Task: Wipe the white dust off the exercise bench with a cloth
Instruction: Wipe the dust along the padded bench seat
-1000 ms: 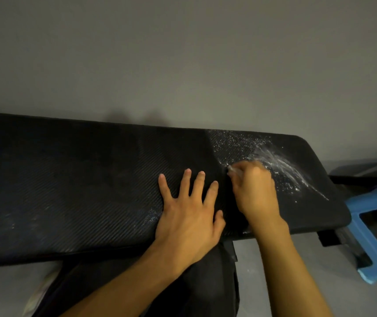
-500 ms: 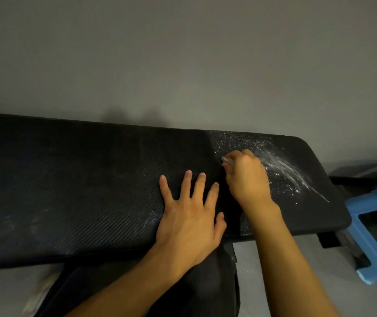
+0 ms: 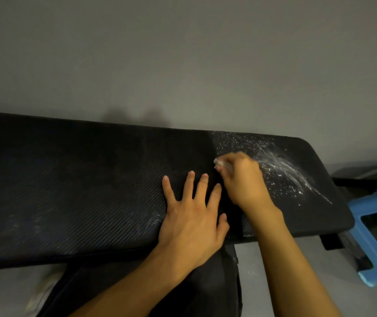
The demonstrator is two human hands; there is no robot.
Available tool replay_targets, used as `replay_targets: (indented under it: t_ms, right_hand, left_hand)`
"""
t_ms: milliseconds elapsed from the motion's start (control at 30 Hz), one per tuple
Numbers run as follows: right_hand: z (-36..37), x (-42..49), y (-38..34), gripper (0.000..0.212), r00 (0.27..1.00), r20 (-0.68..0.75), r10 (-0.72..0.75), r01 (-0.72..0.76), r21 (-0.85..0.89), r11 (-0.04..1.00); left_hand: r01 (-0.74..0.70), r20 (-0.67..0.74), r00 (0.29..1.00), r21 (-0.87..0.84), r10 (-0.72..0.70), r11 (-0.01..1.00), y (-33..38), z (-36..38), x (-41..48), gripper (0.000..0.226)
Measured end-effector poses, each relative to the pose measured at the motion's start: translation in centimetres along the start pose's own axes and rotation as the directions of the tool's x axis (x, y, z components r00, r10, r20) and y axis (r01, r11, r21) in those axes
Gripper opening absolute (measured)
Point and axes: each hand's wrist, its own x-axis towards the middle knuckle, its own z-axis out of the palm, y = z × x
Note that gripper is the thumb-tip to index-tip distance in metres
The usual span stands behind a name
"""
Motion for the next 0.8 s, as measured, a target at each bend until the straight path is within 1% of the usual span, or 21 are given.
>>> replay_targets:
  t_ms: [67,100,233,300,333,433,500,633,667,733,800]
  right_hand:
    - [-0.3,-1.7,0.5,0.019,1.000,-0.007,-0.013,0.013,0.033,0.999]
    - [-0.4,-1.7,0.8,0.019,1.000,-0.019,0.000,0.000,0.023,1.000]
    - [0.1,2.5,0.3,0.027,0.994,-0.069,0.088,-0.095,-0.106,0.990]
    - [0.3,4.3,-0.6,0.028,0.994,-0.050,0.093,-0.099,-0.150,0.984]
    - [0.4,4.6,-0.9,0.027,0.997,-0.032,0.075,-0.079,-0.160,0.984]
    - [0.1,2.9,-0.4,0.024,1.000,0.031,-0.004,0.006,-0.073,0.997]
    - [-0.3,1.8,0.3,0.024,0.999,0.038,-0.013,0.015,-0.052,0.999]
    - [0.2,5.7,-0.1,0.025,0.995,-0.030,0.099,-0.102,-0.118,0.988]
    - [0.4,6.6,-0.6,0.026,0.993,-0.043,0.107,-0.112,-0.127,0.986]
    - [0.7,6.9,-1.6,0.027,0.996,-0.044,0.076,-0.082,-0.136,0.987]
    - [0.8,5.6,-1.5,0.025,1.000,-0.003,0.006,-0.006,-0.081,0.997]
  left_hand:
    - [0.013,-0.001,1.000,-0.006,-0.013,1.000,-0.1,-0.1,0.0,0.067]
    - [0.025,0.000,1.000,-0.008,-0.025,1.000,-0.1,-0.1,0.1,0.068]
    - [0.032,0.024,0.999,-0.015,-0.032,0.999,-0.1,-0.2,0.1,0.068]
    - [0.033,0.034,0.999,-0.017,-0.032,0.999,-0.1,-0.2,0.1,0.068]
    - [0.031,0.034,0.999,-0.017,-0.030,0.999,-0.1,-0.1,0.1,0.067]
    - [0.023,0.024,0.999,-0.020,-0.022,1.000,0.0,-0.1,0.2,0.068]
    - [0.023,0.018,1.000,-0.017,-0.023,1.000,0.0,-0.2,0.2,0.067]
    - [0.025,0.029,0.999,-0.003,-0.025,1.000,0.1,-0.3,0.2,0.068]
    - [0.031,0.034,0.999,-0.006,-0.030,1.000,0.1,-0.3,0.2,0.068]
    - [0.034,0.041,0.999,-0.013,-0.033,0.999,0.1,-0.3,0.2,0.068]
    - [0.028,0.026,0.999,-0.022,-0.027,0.999,0.1,-0.1,0.3,0.068]
